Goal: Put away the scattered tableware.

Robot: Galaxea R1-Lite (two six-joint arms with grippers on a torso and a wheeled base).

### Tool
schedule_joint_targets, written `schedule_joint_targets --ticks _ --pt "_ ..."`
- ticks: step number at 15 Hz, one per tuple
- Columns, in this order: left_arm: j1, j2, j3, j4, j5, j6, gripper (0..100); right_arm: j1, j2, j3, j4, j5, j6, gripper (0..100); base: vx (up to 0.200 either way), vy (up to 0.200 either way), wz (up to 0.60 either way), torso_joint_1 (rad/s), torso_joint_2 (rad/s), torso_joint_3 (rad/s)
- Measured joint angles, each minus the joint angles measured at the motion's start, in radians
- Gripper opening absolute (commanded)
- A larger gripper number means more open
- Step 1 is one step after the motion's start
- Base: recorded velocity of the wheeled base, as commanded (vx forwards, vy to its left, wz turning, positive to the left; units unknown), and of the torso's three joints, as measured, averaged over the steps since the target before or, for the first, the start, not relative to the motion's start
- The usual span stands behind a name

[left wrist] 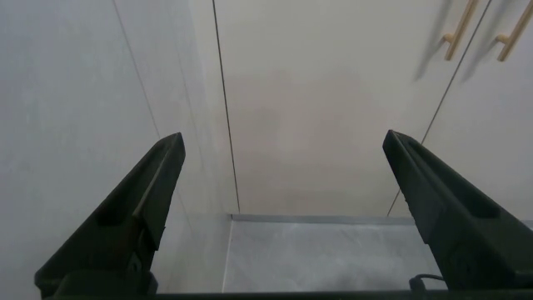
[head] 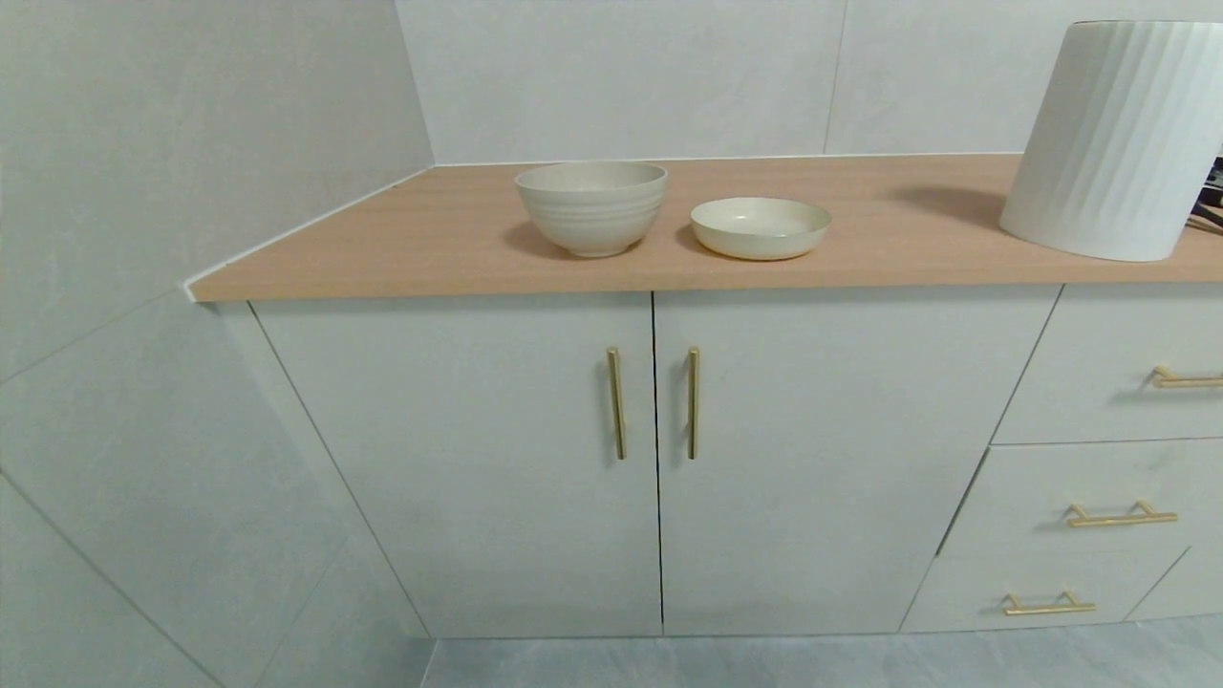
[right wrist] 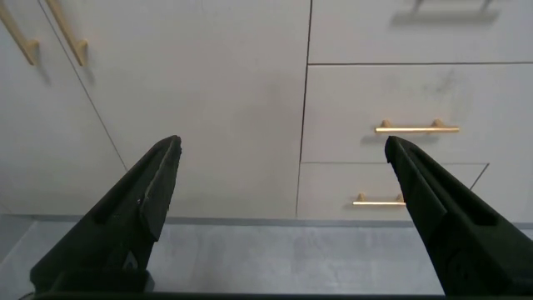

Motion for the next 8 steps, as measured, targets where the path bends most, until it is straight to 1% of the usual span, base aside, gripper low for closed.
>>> schedule_joint_targets --ticks 2,4,8 --pt "0.0 0.0 0.001 0.0 0.0 0.0 100 0.0 0.001 -0.019 -0.001 0.019 0.002 100 0.0 0.0 0.0 0.0 0.0 0.0" --pt "0.0 0.0 0.001 0.0 0.0 0.0 100 0.005 0.022 -0.088 -0.008 0.073 0.008 100 0.0 0.0 0.0 0.0 0.0 0.0" --pt "0.0 0.0 0.0 0.0 0.0 0.0 100 0.015 0.193 -0.162 -0.009 0.169 0.008 100 0.0 0.0 0.0 0.0 0.0 0.0"
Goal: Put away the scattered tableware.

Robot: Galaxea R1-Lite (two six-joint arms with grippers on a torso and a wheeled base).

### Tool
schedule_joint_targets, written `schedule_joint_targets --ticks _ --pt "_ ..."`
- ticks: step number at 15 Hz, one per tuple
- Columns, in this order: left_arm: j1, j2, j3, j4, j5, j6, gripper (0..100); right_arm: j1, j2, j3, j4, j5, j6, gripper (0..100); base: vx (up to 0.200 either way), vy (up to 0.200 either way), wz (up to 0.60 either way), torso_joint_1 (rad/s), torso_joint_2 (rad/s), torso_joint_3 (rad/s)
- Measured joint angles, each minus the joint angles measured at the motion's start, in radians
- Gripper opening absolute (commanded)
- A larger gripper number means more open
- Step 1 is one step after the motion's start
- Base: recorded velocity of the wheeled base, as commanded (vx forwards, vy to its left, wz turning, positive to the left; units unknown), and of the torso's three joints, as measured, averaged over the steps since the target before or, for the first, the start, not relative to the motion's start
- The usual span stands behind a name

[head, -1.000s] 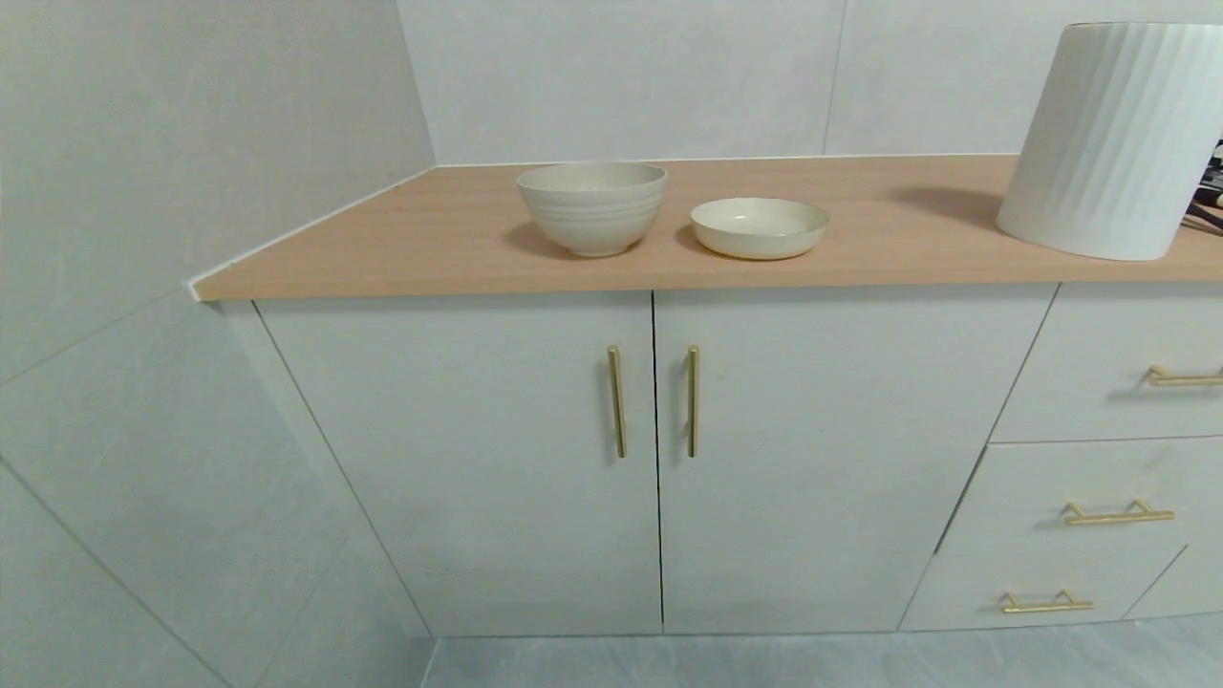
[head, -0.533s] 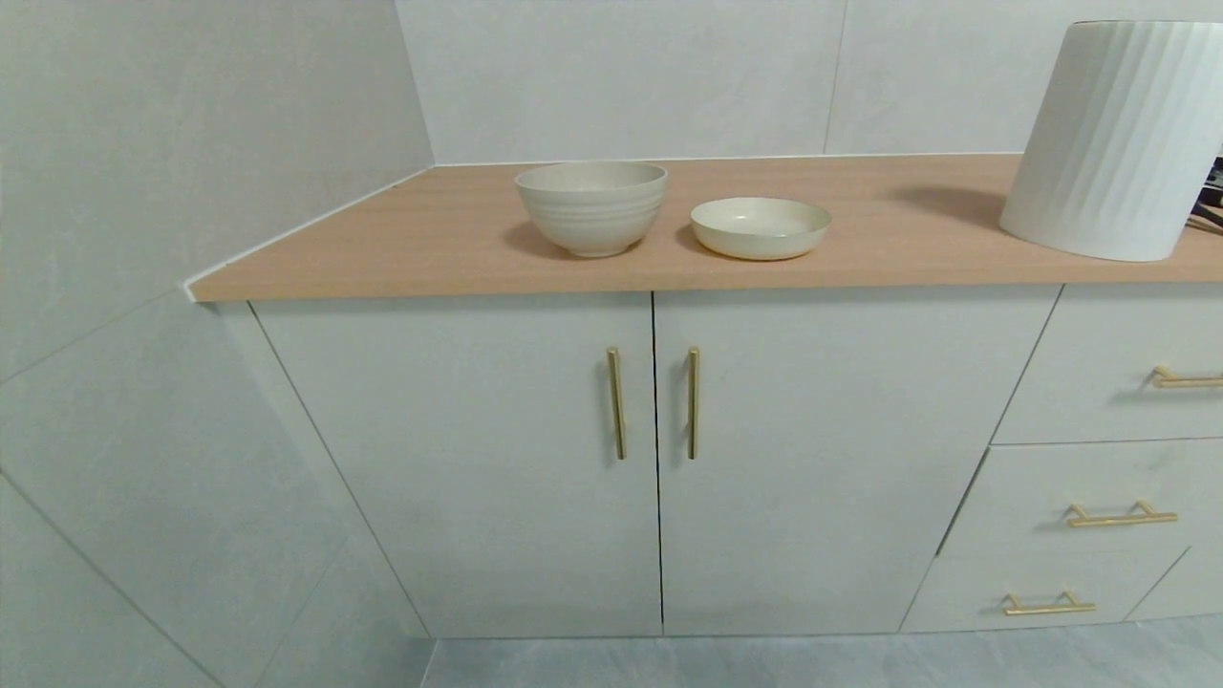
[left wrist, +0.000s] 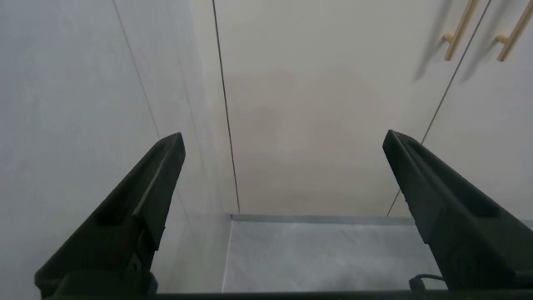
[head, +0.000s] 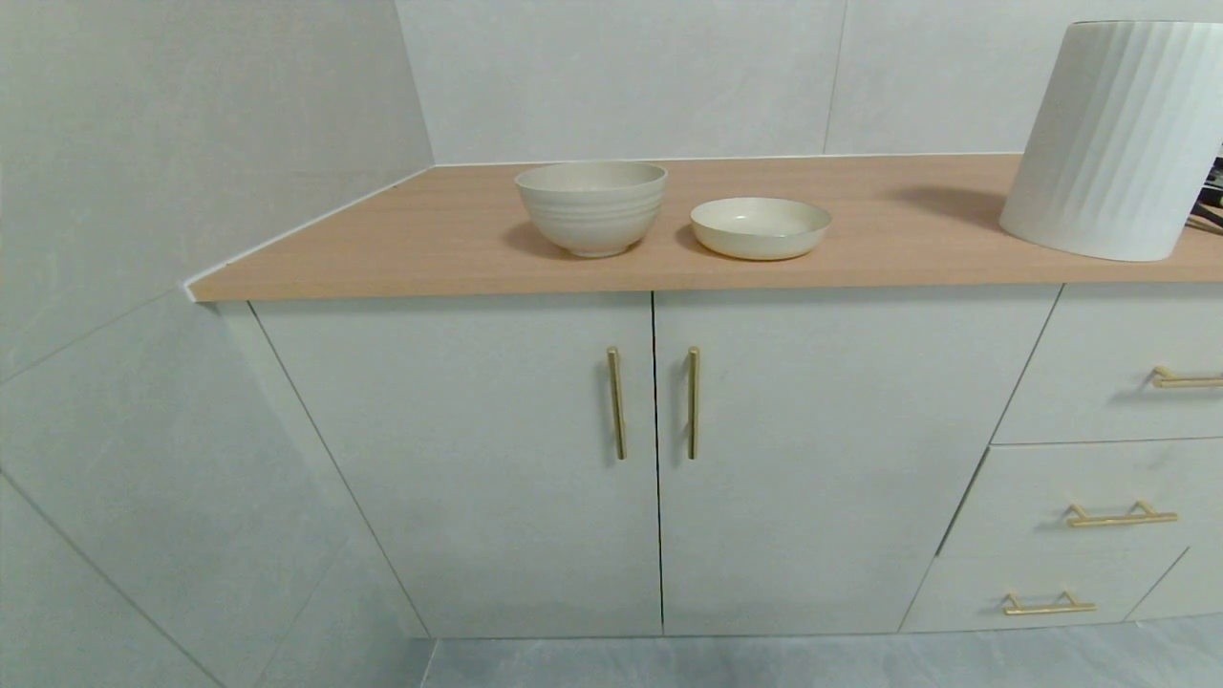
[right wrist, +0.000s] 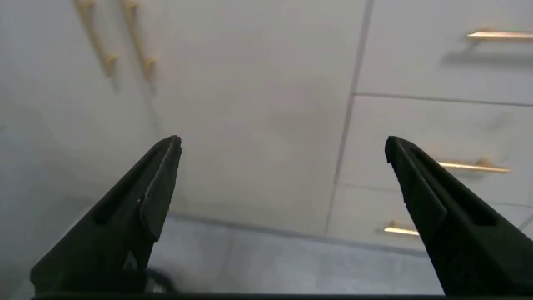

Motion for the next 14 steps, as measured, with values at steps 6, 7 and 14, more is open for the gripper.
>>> schedule_joint_targets --ticks 6,7,14 --pt "0.0 0.0 0.0 0.0 0.0 0.0 100 0.043 0.357 -0.134 -0.018 0.077 -0.009 100 0.0 0.0 0.0 0.0 0.0 0.0" --pt "0.0 0.0 0.0 0.0 0.0 0.0 100 0.053 0.414 -0.147 -0.051 0.08 -0.007 100 0.0 0.0 0.0 0.0 0.0 0.0" --pt "0.0 0.0 0.0 0.0 0.0 0.0 100 0.213 0.914 -0.273 -0.417 0.082 0.034 100 0.0 0.0 0.0 0.0 0.0 0.0"
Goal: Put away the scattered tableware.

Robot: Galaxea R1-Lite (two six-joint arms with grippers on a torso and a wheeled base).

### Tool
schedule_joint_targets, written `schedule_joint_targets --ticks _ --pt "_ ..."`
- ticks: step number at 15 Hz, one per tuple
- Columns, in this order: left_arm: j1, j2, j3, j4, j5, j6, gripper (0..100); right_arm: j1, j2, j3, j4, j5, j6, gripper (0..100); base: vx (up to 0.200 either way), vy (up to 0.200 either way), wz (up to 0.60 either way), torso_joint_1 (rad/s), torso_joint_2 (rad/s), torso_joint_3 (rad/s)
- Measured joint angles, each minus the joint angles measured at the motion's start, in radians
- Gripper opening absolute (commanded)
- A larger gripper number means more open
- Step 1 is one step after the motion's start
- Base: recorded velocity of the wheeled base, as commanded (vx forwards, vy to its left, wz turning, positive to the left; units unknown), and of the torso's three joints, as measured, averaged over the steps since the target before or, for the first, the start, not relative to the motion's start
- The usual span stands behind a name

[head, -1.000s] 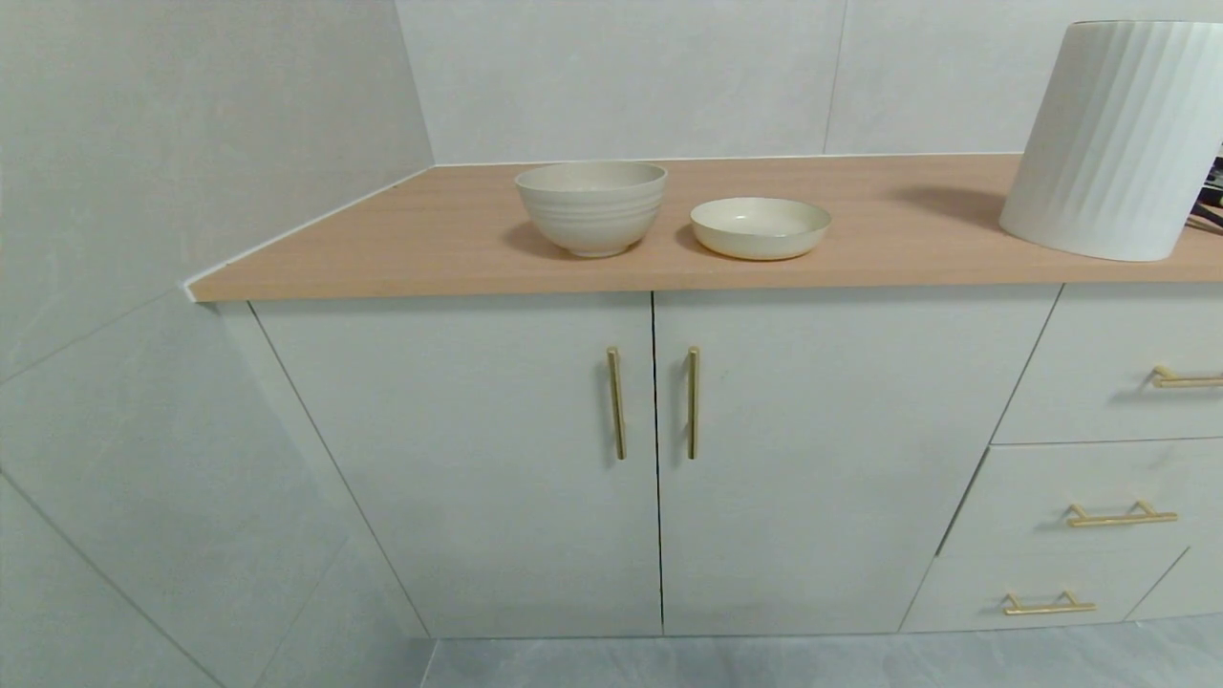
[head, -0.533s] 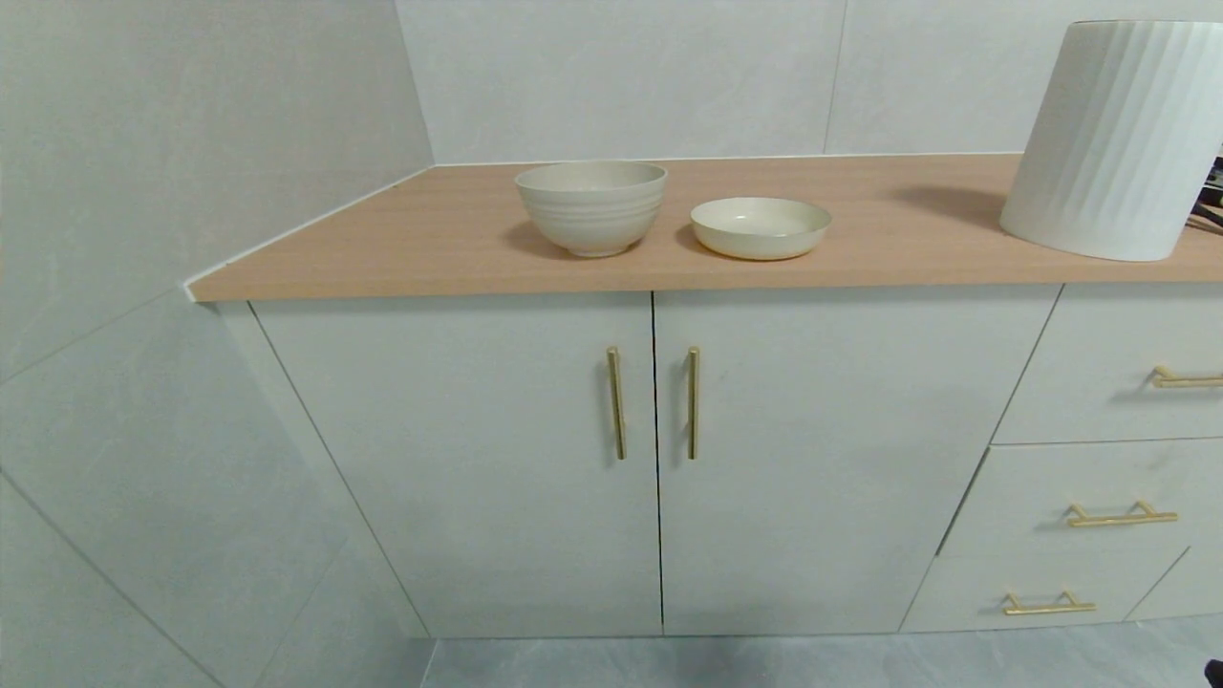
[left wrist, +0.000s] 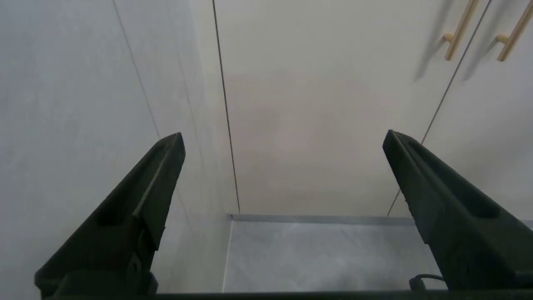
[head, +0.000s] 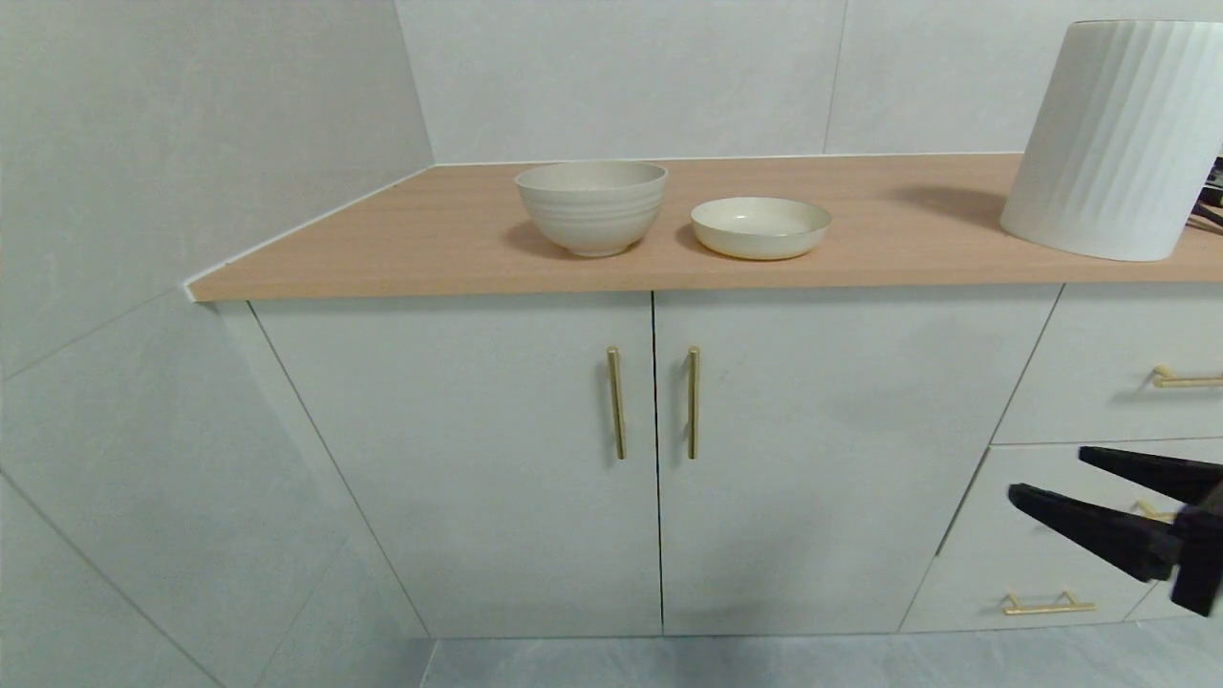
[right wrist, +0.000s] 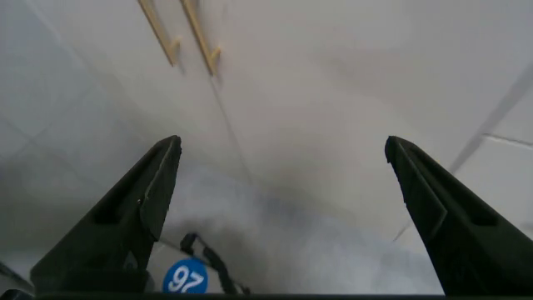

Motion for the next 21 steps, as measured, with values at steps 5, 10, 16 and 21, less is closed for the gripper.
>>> schedule_joint_targets --ticks 5,10,16,21 --pt "0.0 0.0 0.0 0.0 0.0 0.0 100 0.145 0.333 -0.282 -0.021 -0.005 0.003 100 0.0 0.0 0.0 0.0 0.0 0.0" --pt "0.0 0.0 0.0 0.0 0.0 0.0 100 0.285 0.583 -0.531 -0.023 -0.012 0.117 100 0.0 0.0 0.0 0.0 0.0 0.0" --pt "0.0 0.0 0.0 0.0 0.0 0.0 100 0.34 0.746 -0.596 -0.153 -0.013 0.274 100 0.0 0.0 0.0 0.0 0.0 0.0" --pt "0.0 0.0 0.0 0.0 0.0 0.0 100 0.354 0.844 -0.597 -0.293 -0.025 0.283 100 0.0 0.0 0.0 0.0 0.0 0.0"
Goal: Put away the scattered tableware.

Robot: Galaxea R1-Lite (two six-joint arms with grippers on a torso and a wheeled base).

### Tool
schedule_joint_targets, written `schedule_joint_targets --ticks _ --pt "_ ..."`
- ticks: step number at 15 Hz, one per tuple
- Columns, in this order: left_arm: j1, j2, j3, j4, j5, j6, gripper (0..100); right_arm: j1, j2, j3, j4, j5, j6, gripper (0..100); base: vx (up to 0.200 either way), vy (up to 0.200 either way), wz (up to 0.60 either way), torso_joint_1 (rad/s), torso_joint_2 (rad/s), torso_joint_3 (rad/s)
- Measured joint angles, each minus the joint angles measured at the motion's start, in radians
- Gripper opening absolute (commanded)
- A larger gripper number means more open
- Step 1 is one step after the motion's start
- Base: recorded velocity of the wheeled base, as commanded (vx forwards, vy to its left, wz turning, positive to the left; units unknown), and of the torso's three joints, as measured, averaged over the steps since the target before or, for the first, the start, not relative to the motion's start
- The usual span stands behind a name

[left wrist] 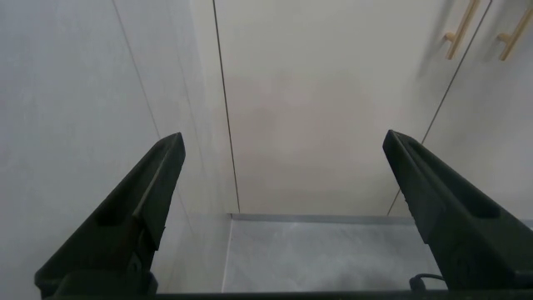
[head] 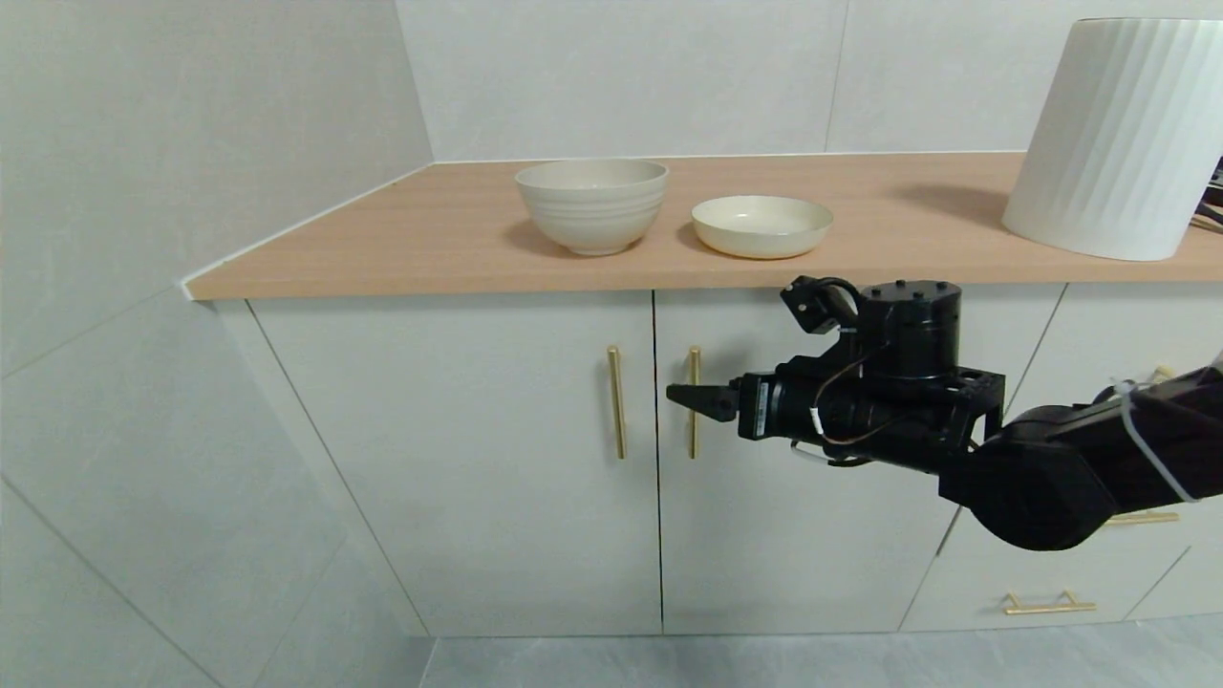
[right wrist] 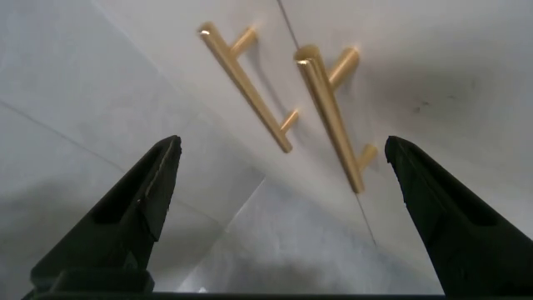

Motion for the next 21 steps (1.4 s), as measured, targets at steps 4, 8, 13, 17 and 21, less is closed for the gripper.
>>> schedule_joint_targets --ticks 4,8,13,17,21 --pt "0.0 0.0 0.0 0.0 0.0 0.0 100 0.014 0.106 -0.043 -0.103 -0.047 0.057 100 0.0 0.0 0.0 0.0 0.0 0.0" --pt "0.0 0.0 0.0 0.0 0.0 0.0 100 0.026 0.175 -0.08 -0.133 -0.047 0.087 100 0.0 0.0 0.0 0.0 0.0 0.0" --pt "0.0 0.0 0.0 0.0 0.0 0.0 100 0.039 0.19 -0.079 -0.16 -0.039 0.119 100 0.0 0.0 0.0 0.0 0.0 0.0" --pt "0.0 0.0 0.0 0.0 0.0 0.0 100 0.048 0.182 -0.071 -0.161 -0.038 0.139 100 0.0 0.0 0.0 0.0 0.0 0.0" --pt "0.0 0.0 0.0 0.0 0.0 0.0 100 0.058 0.162 -0.046 -0.16 -0.003 0.143 100 0.0 0.0 0.0 0.0 0.0 0.0"
